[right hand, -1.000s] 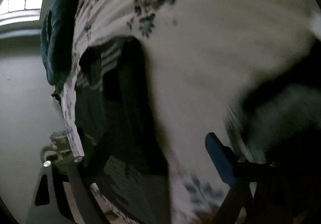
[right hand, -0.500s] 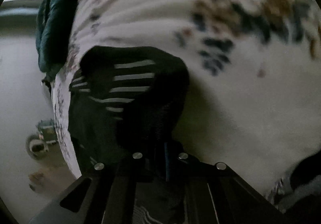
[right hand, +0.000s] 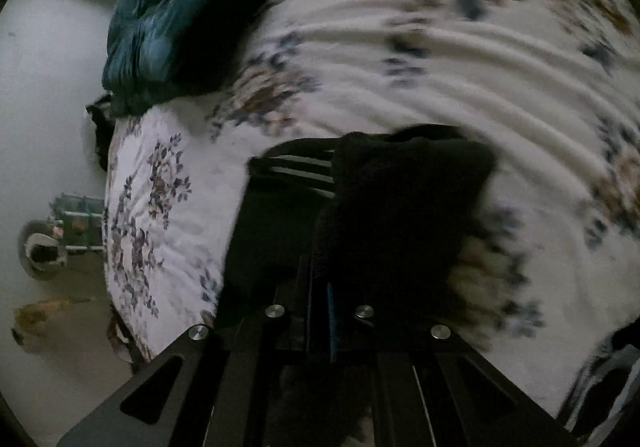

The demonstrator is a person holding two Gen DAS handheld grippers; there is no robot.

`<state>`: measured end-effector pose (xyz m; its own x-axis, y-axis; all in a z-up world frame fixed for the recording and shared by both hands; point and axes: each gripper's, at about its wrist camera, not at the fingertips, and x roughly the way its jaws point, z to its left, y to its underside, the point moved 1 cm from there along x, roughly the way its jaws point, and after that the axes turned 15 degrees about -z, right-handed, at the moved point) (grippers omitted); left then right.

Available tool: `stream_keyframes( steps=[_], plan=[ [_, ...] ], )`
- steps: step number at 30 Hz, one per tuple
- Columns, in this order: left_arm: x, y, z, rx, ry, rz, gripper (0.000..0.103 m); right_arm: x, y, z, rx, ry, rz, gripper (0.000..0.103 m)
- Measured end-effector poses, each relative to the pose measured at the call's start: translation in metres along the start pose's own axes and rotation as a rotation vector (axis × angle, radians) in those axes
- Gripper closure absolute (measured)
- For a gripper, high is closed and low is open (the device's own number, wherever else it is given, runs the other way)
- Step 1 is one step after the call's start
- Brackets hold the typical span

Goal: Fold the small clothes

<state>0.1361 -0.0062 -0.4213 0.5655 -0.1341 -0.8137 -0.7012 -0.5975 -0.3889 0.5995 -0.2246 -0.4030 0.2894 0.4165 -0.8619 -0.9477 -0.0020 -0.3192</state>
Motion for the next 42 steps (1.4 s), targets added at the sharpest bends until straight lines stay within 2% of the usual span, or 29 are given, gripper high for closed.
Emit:
stream_keyframes(
  steps=[3, 7, 12, 16, 18, 19, 20, 21, 23, 25, 29, 31, 33, 36, 37, 38, 39, 40, 41, 42],
  plan=[
    [0.012, -0.017, 0.052, -0.108, 0.012, 0.011, 0.099, 0.055, -0.004, 0.065, -0.041, 0.049, 0.023, 0.098],
    [0.034, -0.027, 0.103, -0.157, -0.014, 0.033, 0.100, 0.130, -0.001, 0.121, -0.076, 0.124, 0.058, 0.098],
    [0.060, -0.028, 0.145, -0.184, -0.024, 0.087, 0.100, 0.200, 0.014, 0.146, -0.118, 0.240, 0.101, 0.098],
    [0.080, -0.023, 0.158, -0.174, -0.015, 0.178, 0.097, 0.227, 0.020, 0.145, -0.105, 0.305, 0.133, 0.094],
    [0.083, -0.024, 0.163, -0.198, 0.001, 0.223, 0.075, 0.226, 0.026, 0.142, -0.078, 0.276, 0.151, 0.075],
    [0.082, -0.025, 0.164, -0.206, 0.021, 0.232, 0.054, 0.220, 0.031, 0.142, -0.063, 0.238, 0.152, 0.068],
    [0.077, -0.028, 0.165, -0.209, 0.047, 0.222, 0.042, 0.212, 0.036, 0.142, -0.057, 0.211, 0.151, 0.052],
    [0.073, -0.032, 0.165, -0.208, 0.050, 0.214, 0.040, 0.198, 0.046, 0.141, -0.061, 0.188, 0.149, 0.044],
    [0.067, -0.039, 0.165, -0.197, 0.061, 0.207, 0.039, 0.162, 0.077, 0.138, -0.099, 0.141, 0.134, 0.041],
    [0.065, -0.044, 0.161, -0.158, 0.054, 0.205, 0.039, 0.128, 0.114, 0.129, -0.116, 0.143, 0.125, 0.035],
    [0.076, -0.048, 0.146, -0.073, 0.056, 0.203, 0.039, 0.070, 0.220, 0.088, -0.063, 0.171, 0.159, 0.035],
    [0.090, -0.045, 0.138, -0.033, 0.051, 0.222, 0.039, 0.055, 0.290, 0.056, 0.032, 0.195, 0.225, 0.035],
    [0.104, -0.040, 0.136, 0.014, 0.033, 0.263, 0.039, 0.052, 0.371, 0.026, 0.167, 0.173, 0.324, 0.035],
    [0.115, -0.034, 0.125, 0.087, 0.020, 0.274, 0.041, 0.058, 0.458, 0.002, 0.327, 0.130, 0.405, 0.034],
    [0.115, -0.033, 0.123, 0.104, 0.028, 0.263, 0.048, 0.061, 0.477, 0.000, 0.358, 0.098, 0.410, 0.034],
    [0.114, -0.033, 0.119, 0.130, 0.028, 0.251, 0.084, 0.063, 0.491, 0.001, 0.382, 0.063, 0.404, 0.037],
    [0.114, -0.032, 0.116, 0.157, 0.026, 0.262, 0.096, 0.065, 0.500, 0.004, 0.391, 0.031, 0.387, 0.052],
    [0.110, -0.032, 0.114, 0.160, 0.044, 0.259, 0.095, 0.068, 0.507, 0.010, 0.375, 0.002, 0.364, 0.068],
    [0.106, -0.033, 0.113, 0.165, 0.048, 0.251, 0.095, 0.070, 0.511, 0.017, 0.348, -0.010, 0.350, 0.093],
    [0.101, -0.033, 0.113, 0.163, 0.054, 0.249, 0.095, 0.067, 0.515, 0.022, 0.329, -0.004, 0.327, 0.093]
  ],
)
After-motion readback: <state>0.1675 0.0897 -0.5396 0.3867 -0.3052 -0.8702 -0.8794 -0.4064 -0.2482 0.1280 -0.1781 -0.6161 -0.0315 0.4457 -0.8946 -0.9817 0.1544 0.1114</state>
